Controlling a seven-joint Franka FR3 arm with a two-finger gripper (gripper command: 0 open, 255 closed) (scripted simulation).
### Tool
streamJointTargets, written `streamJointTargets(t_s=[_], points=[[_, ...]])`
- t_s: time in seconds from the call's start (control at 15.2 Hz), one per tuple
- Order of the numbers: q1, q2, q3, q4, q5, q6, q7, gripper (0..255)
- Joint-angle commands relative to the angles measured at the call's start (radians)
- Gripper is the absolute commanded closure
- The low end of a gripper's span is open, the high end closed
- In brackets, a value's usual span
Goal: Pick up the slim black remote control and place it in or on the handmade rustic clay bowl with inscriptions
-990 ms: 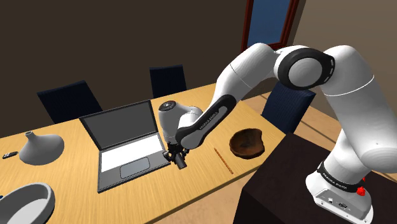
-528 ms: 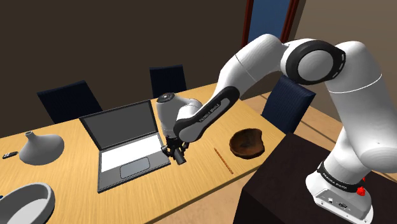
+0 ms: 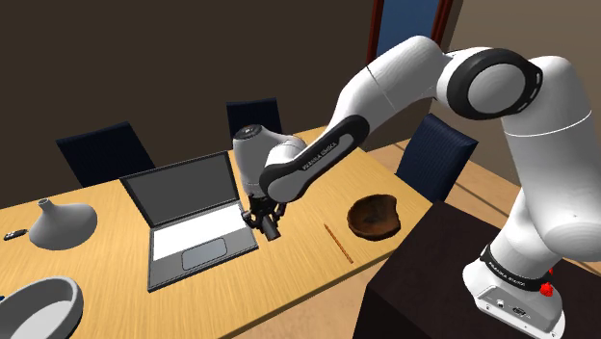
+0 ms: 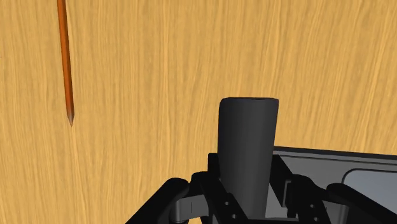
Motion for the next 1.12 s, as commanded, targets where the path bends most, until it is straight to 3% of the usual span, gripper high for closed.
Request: streamJointTargets(t_s=[0.0, 0.59, 1.06], points=[[-0.003, -0.015, 0.004, 0.005, 0.006, -0.020, -0.005, 255], [-0.014, -0.080, 0.022, 0.029, 0.034, -0.106, -0.023, 255], [-0.120, -0.325, 0.041, -0.347, 0.105, 0.041, -0.104, 255]])
